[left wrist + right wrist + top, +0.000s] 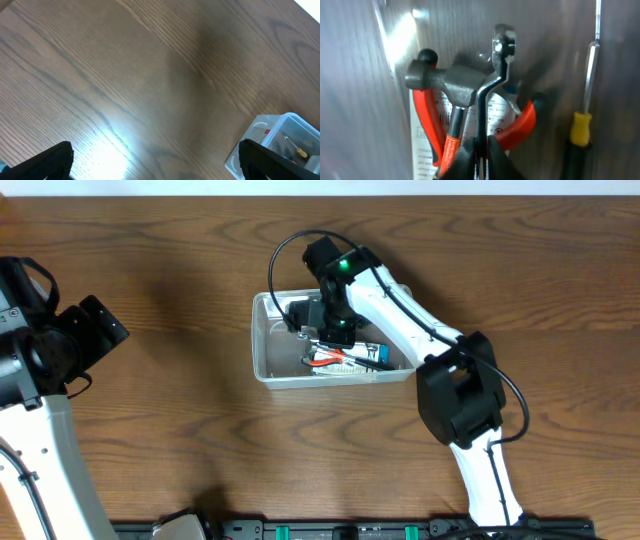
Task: Pack container
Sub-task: 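Carry the wrench with the right gripper and release into container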
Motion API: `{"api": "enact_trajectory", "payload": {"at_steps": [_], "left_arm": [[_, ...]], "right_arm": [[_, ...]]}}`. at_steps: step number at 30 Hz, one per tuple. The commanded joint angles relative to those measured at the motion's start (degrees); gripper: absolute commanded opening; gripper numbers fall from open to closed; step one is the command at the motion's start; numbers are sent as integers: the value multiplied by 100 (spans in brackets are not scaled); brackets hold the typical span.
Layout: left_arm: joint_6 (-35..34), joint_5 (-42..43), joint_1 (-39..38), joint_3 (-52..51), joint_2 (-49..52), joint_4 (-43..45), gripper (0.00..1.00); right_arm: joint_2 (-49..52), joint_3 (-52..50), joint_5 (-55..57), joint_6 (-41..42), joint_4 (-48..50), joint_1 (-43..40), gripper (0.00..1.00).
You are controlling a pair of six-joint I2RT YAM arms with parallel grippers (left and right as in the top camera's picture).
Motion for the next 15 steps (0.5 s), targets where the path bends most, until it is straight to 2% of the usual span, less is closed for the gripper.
{"api": "enact_trajectory", "payload": {"at_steps": [1, 6, 10, 14, 15], "left_arm": [[92, -24, 13, 61, -4, 0, 98], [92, -24, 13, 61, -4, 0, 98], [146, -20, -13, 61, -4, 0, 98], [756, -4, -457, 61, -4, 9, 98], [938, -7, -638, 61, -2, 22, 98]], "right_arm": [[-46, 39, -48, -98, 2, -59, 27], [-85, 55, -42, -90, 2, -63, 45], [-450, 260, 85, 299, 35, -92, 58], [-1158, 667, 459, 1023, 275, -350, 65], [-1333, 730, 518, 1270, 413, -466, 72]]}}
